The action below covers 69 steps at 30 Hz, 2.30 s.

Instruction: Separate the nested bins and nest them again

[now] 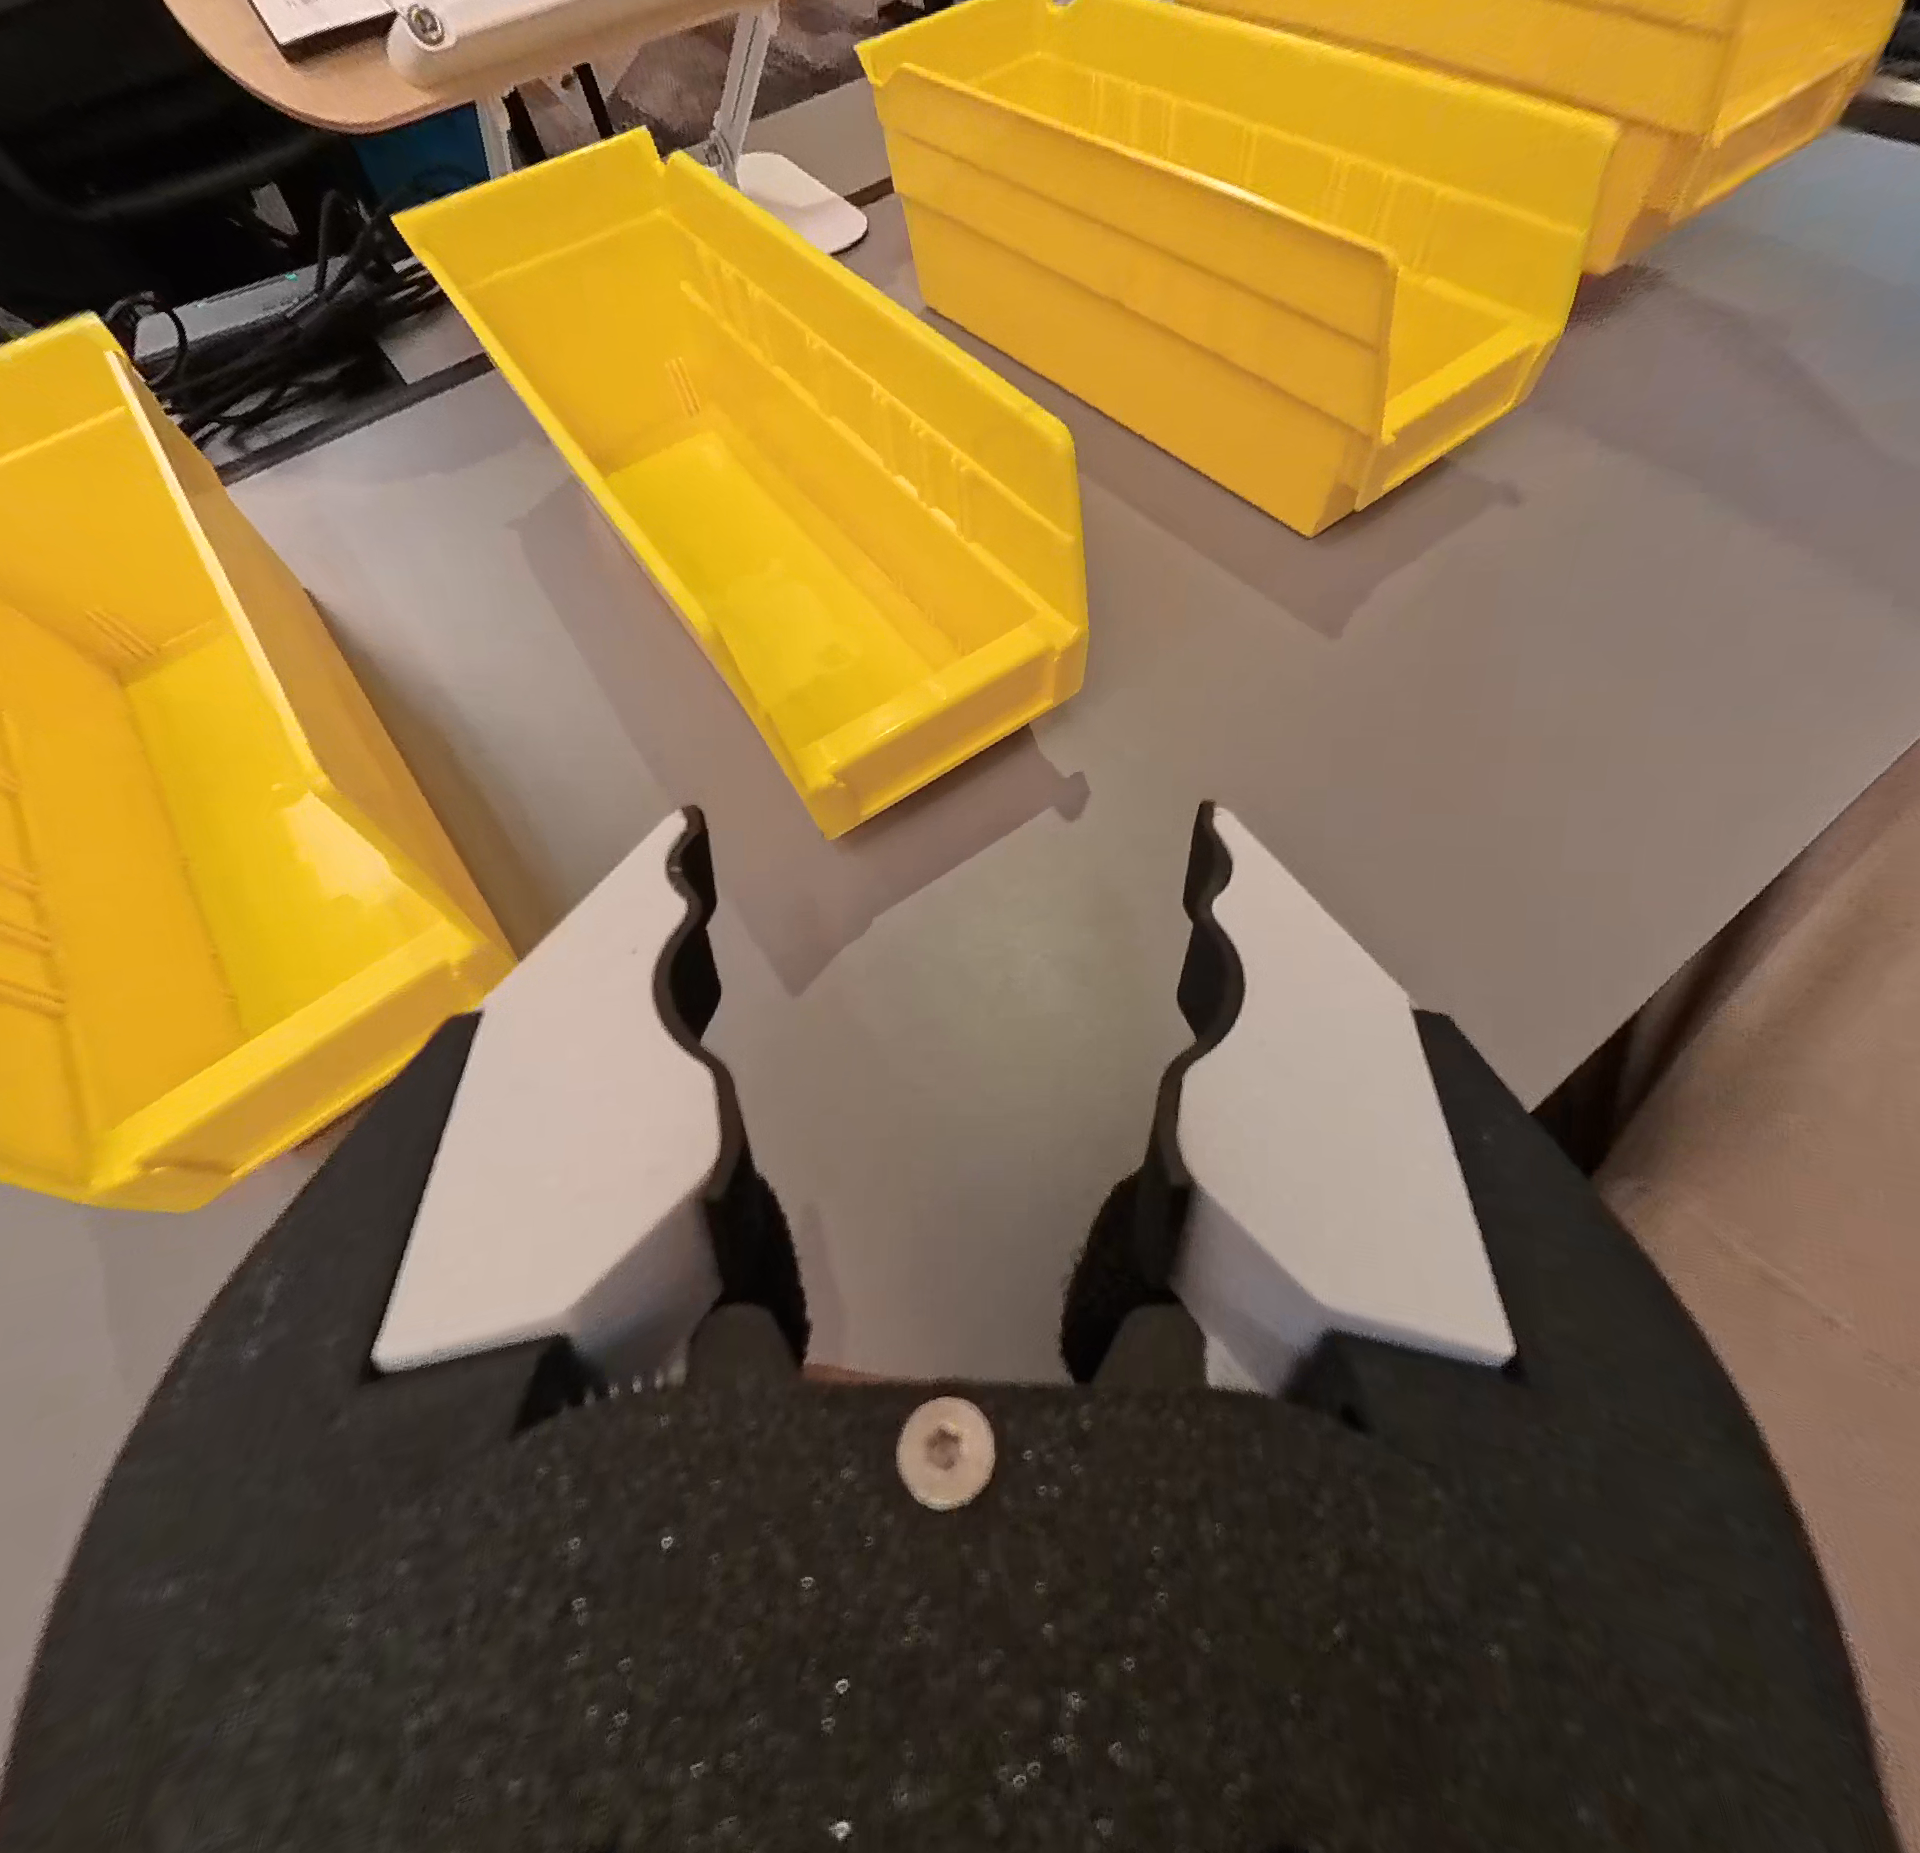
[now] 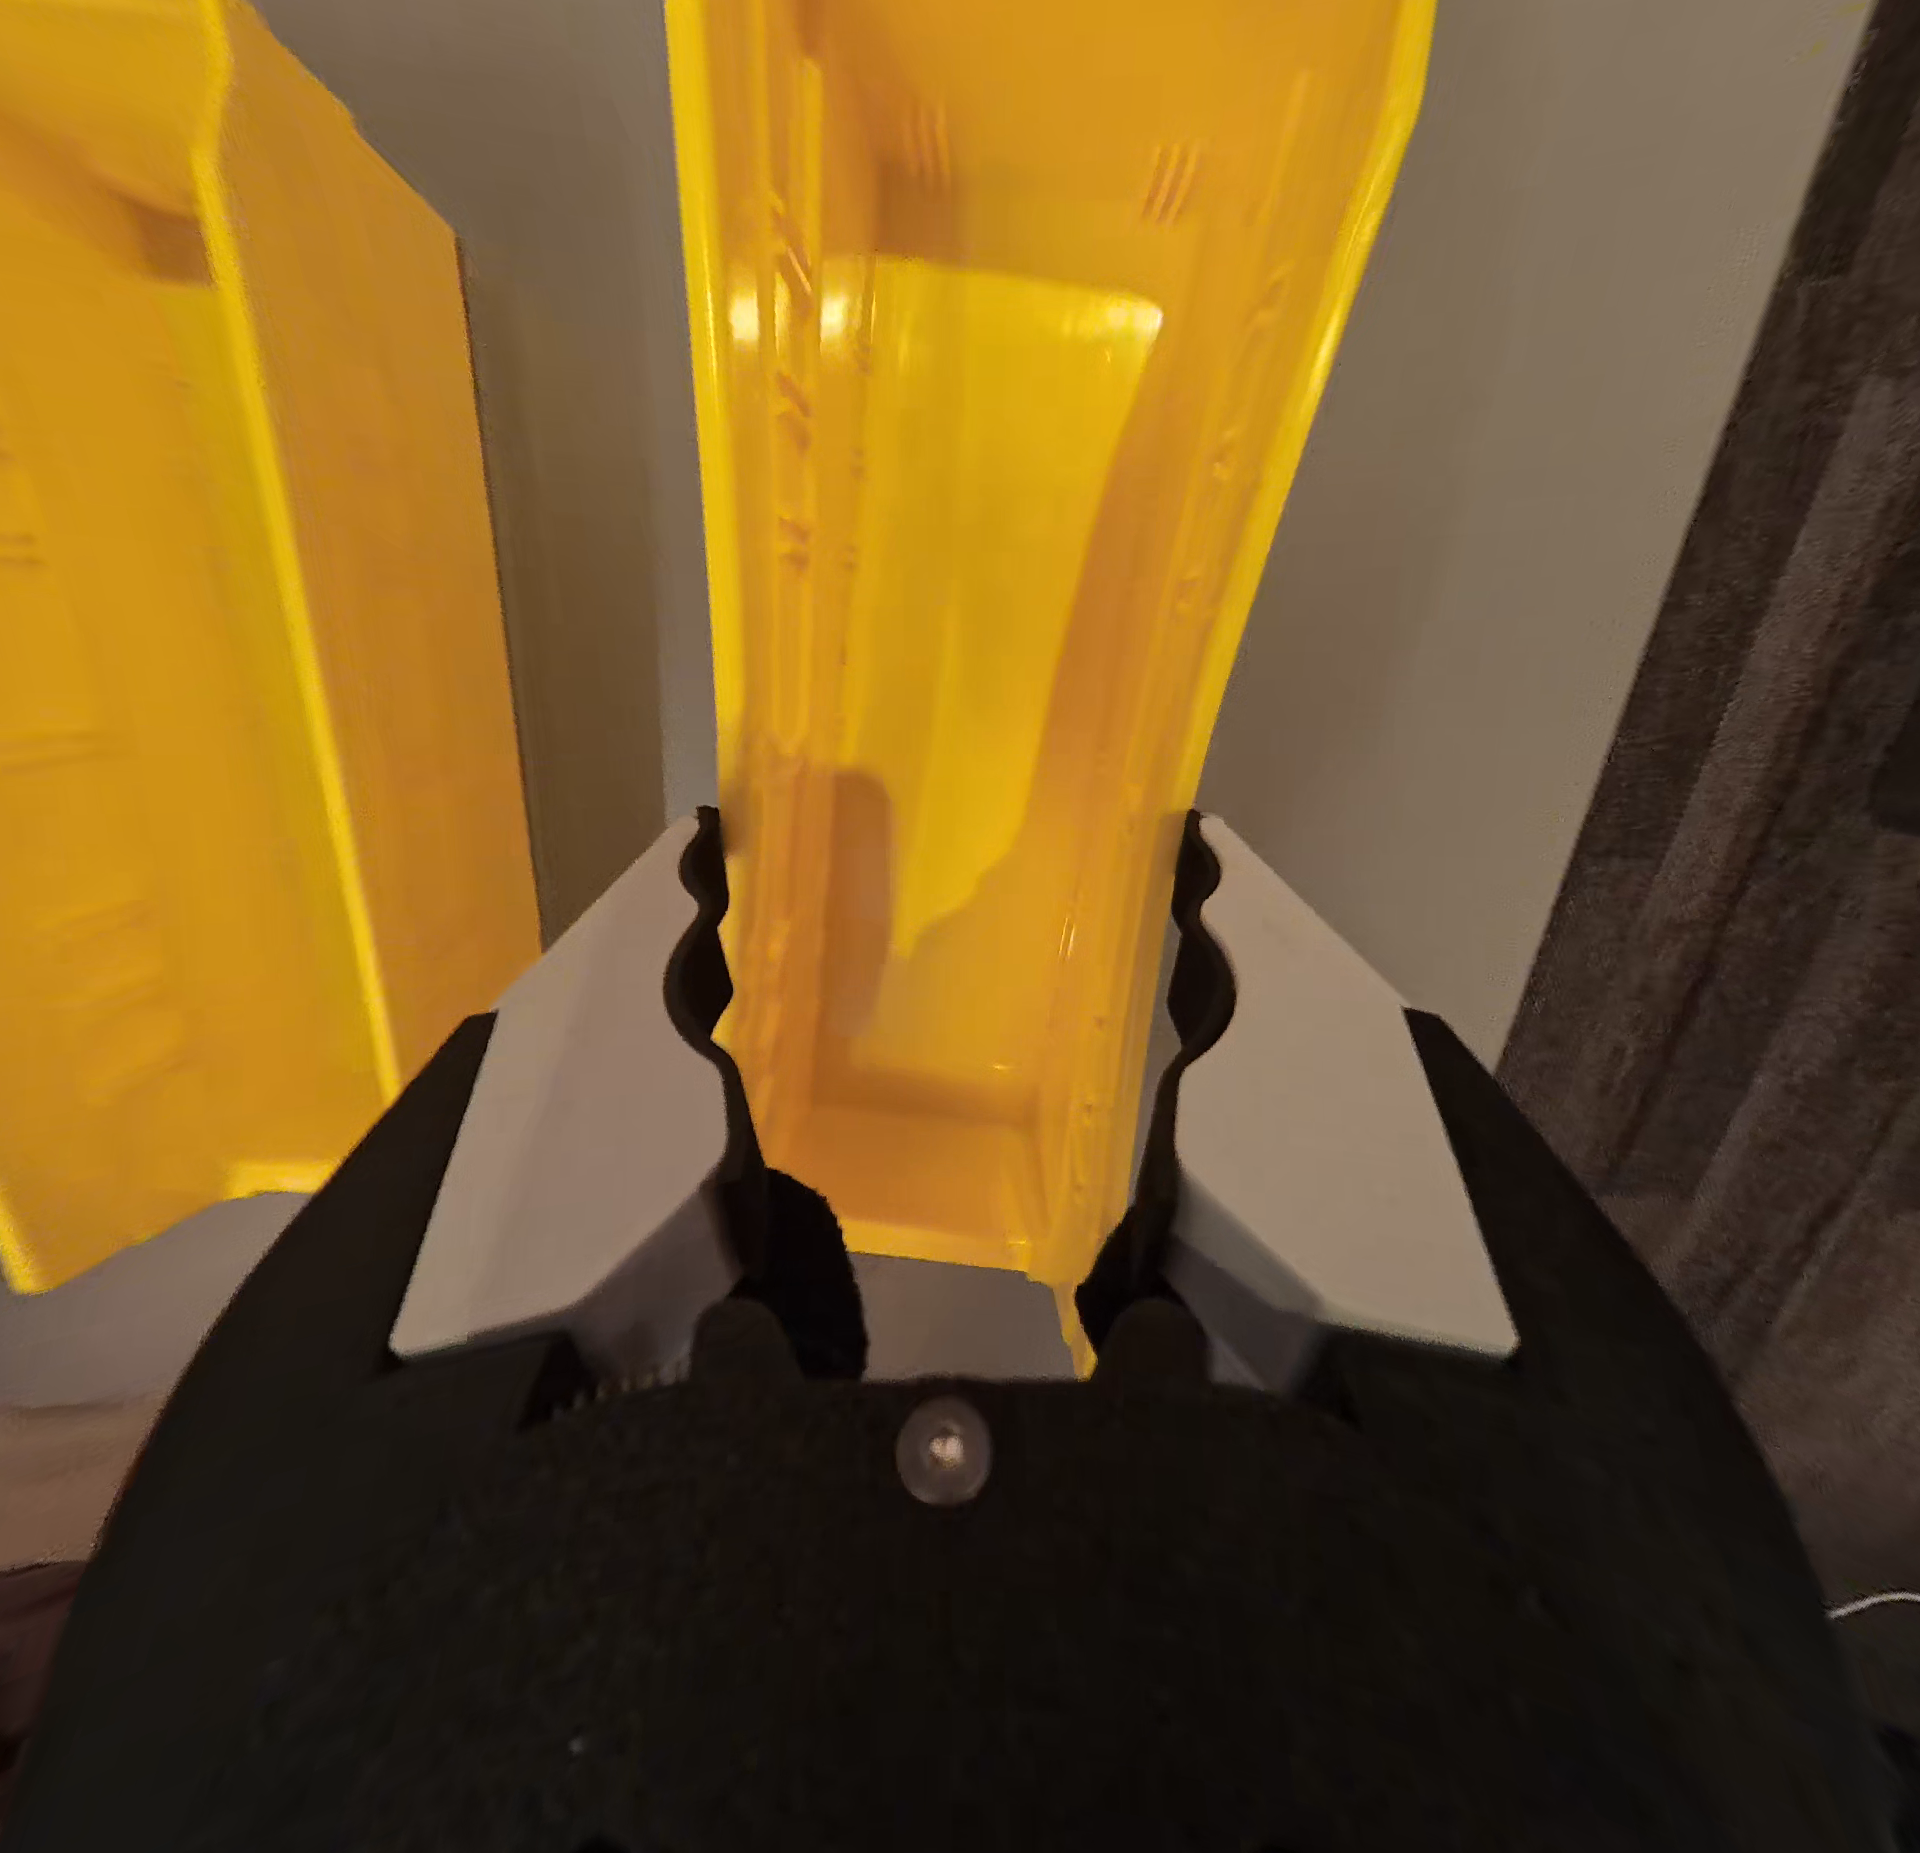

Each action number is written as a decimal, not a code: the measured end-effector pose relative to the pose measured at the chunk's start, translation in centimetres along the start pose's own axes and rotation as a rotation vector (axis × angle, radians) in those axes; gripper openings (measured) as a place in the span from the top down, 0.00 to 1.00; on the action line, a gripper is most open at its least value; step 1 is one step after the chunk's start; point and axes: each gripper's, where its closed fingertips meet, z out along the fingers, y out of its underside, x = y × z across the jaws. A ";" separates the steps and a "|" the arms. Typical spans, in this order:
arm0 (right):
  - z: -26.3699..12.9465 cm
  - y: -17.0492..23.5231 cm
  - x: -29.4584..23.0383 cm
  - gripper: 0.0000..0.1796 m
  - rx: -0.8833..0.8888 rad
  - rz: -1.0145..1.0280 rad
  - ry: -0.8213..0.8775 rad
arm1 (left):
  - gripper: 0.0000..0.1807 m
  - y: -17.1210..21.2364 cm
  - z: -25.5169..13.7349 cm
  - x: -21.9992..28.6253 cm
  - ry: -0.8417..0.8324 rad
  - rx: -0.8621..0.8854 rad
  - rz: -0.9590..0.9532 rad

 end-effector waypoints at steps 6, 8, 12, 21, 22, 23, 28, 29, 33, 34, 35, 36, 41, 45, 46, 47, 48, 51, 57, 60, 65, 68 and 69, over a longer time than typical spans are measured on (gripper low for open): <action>3.1 0.6 0.4 0.49 0.011 0.012 -0.066 | 0.50 0.9 0.2 -0.3 -0.019 -0.032 0.019; 3.1 0.7 0.4 0.47 0.018 0.000 -0.072 | 0.49 1.0 0.2 -0.4 -0.027 -0.036 0.021; 3.3 0.7 0.3 0.40 0.023 -0.016 -0.065 | 0.43 1.0 0.2 -1.3 -0.066 -0.031 -0.004; -7.1 -2.0 -4.1 0.38 0.501 -0.216 -0.038 | 0.36 2.0 -0.6 -4.8 -0.152 0.003 -0.164; -9.1 -1.5 -5.1 0.38 0.591 -0.247 -0.039 | 0.38 2.0 -0.8 -5.2 -0.158 0.008 -0.189; -10.9 -0.6 -6.2 0.38 0.678 -0.268 -0.047 | 0.41 2.4 -1.1 -5.7 -0.183 -0.005 -0.194; -13.5 9.4 -11.4 0.39 0.844 -0.282 -0.121 | 0.47 4.0 -3.3 -7.9 -0.366 -0.061 -0.109; -12.9 11.6 -12.2 0.39 0.863 -0.256 -0.133 | 0.47 3.4 -4.0 -7.9 -0.384 -0.037 -0.117; -8.2 19.2 -14.6 0.43 0.921 -0.190 -0.157 | 0.47 1.9 -6.1 -6.2 -0.406 0.030 -0.126; -6.8 20.7 -14.9 0.43 0.921 -0.182 -0.137 | 0.49 1.9 -6.4 -5.5 -0.403 0.035 -0.126; -5.4 22.0 -15.2 0.45 0.920 -0.192 -0.120 | 0.50 2.0 -6.8 -5.1 -0.408 0.040 -0.135; -4.1 23.2 -15.2 0.45 0.917 -0.210 -0.090 | 0.50 2.1 -7.2 -4.5 -0.405 0.044 -0.148; -3.5 25.2 -17.8 0.52 0.907 -0.239 -0.188 | 0.51 2.6 -7.8 -3.1 -0.379 0.048 -0.195; -2.1 25.1 -17.7 0.56 0.864 -0.209 -0.240 | 0.54 3.8 -6.5 -1.7 -0.233 -0.025 -0.358; -1.8 24.9 -17.5 0.56 0.857 -0.211 -0.231 | 0.55 3.8 -6.5 -1.6 -0.216 -0.025 -0.371; -1.7 24.8 -17.2 0.57 0.852 -0.210 -0.224 | 0.56 3.7 -6.5 -1.6 -0.207 -0.017 -0.364; -1.7 24.6 -17.1 0.58 0.853 -0.206 -0.229 | 0.58 3.8 -6.5 -1.8 -0.206 -0.015 -0.348; -1.9 24.5 -17.4 0.60 0.853 -0.192 -0.266 | 0.58 4.5 -6.6 -2.6 -0.228 -0.038 -0.302; -1.7 24.6 -18.2 0.61 0.829 -0.216 -0.256 | 0.73 4.5 -6.8 -3.1 -0.204 -0.008 -0.265; -1.3 24.9 -18.8 0.61 0.802 -0.212 -0.279 | 0.74 4.2 -6.9 -3.2 -0.188 0.018 -0.264; -1.1 25.1 -19.2 0.61 0.786 -0.203 -0.297 | 0.72 4.1 -6.8 -3.4 -0.190 0.024 -0.260; -1.0 25.1 -19.2 0.61 0.781 -0.205 -0.296 | 0.72 4.1 -6.5 -3.1 -0.173 0.018 -0.271; -1.0 25.1 -19.2 0.61 0.780 -0.204 -0.296 | 0.72 4.1 -6.4 -3.0 -0.168 0.015 -0.274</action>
